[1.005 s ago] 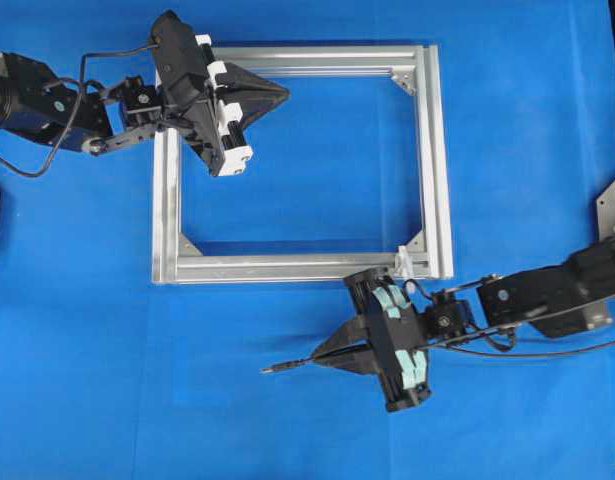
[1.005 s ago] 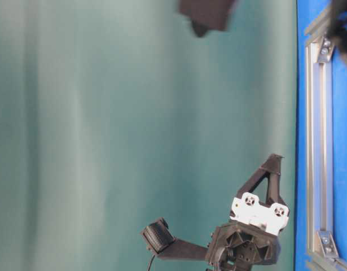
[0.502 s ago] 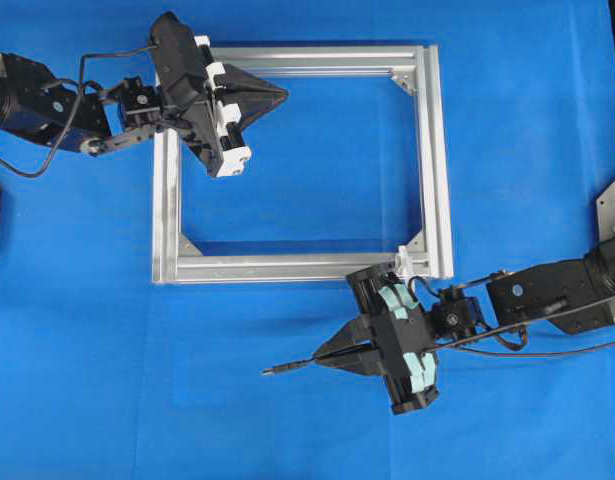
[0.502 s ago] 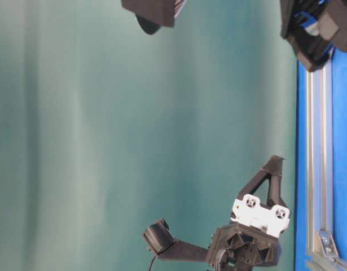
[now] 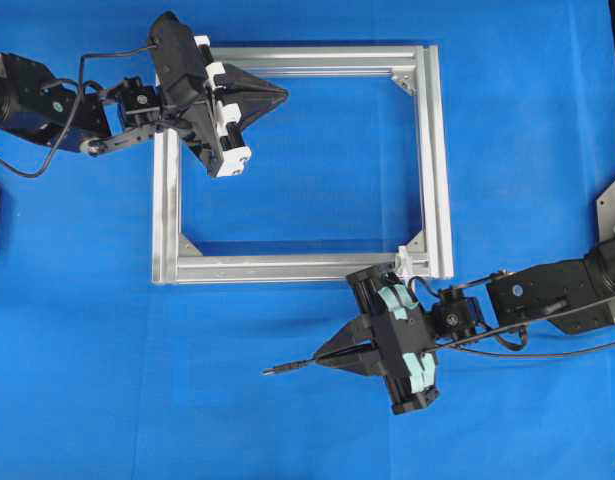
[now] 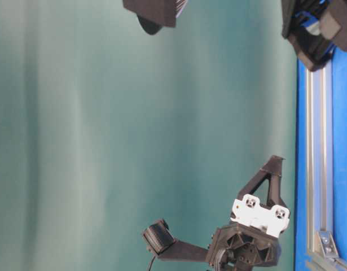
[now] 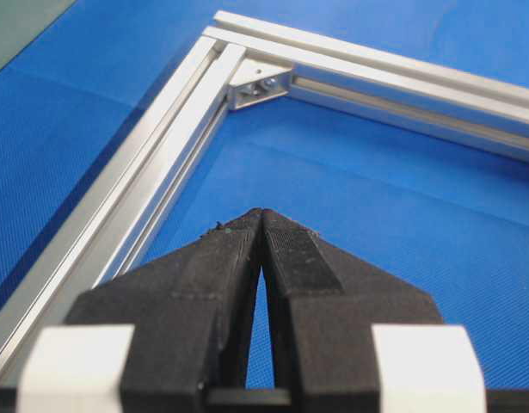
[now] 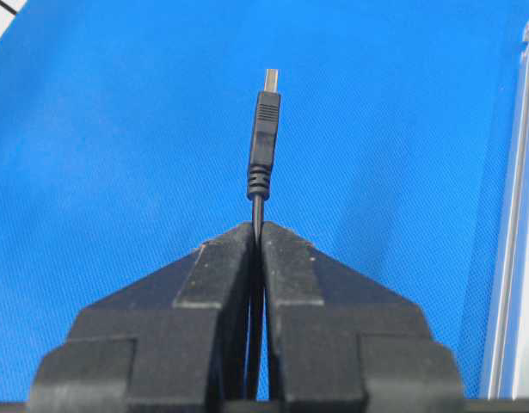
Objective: Insert the wire through the string loop located on the right side.
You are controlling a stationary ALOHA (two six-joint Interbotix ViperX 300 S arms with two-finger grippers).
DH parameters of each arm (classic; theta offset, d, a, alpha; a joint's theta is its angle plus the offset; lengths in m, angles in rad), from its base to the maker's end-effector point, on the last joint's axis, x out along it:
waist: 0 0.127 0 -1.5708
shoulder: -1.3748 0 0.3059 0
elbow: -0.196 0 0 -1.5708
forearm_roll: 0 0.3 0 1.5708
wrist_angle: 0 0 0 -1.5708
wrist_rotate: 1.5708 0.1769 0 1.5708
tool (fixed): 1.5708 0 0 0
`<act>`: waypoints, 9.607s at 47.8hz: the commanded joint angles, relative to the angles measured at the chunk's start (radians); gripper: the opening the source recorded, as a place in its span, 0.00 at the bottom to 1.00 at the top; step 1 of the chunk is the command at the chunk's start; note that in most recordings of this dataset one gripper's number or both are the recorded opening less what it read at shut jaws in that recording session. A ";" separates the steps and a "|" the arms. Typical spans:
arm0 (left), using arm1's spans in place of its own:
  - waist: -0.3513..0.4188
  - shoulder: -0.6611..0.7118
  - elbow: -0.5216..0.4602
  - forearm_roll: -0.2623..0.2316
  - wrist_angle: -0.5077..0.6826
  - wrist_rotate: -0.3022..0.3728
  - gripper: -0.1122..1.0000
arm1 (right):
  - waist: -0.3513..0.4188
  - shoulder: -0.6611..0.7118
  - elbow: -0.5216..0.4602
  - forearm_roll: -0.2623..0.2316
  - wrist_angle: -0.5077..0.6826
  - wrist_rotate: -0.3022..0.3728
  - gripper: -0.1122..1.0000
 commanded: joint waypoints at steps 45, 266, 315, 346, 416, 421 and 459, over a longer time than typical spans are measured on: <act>-0.002 -0.032 -0.011 0.003 -0.005 -0.009 0.10 | 0.018 -0.163 0.160 0.043 -0.003 0.008 0.07; -0.029 -0.049 -0.018 0.005 -0.006 -0.012 0.10 | -0.130 -0.359 0.459 0.055 -0.107 0.003 0.07; -0.453 -0.051 -0.023 0.003 -0.011 -0.195 0.10 | -0.132 -0.354 0.453 0.057 -0.104 0.003 0.07; -0.440 0.061 -0.281 0.005 0.212 -0.189 0.10 | -0.132 -0.354 0.453 0.057 -0.103 0.003 0.07; -0.410 0.239 -0.483 0.005 0.334 -0.089 0.85 | -0.132 -0.354 0.453 0.057 -0.101 0.003 0.07; -0.408 0.268 -0.483 0.005 0.327 -0.089 0.85 | -0.132 -0.354 0.453 0.055 -0.101 0.003 0.07; -0.407 0.278 -0.489 0.005 0.319 -0.089 0.84 | -0.132 -0.353 0.454 0.057 -0.101 0.003 0.07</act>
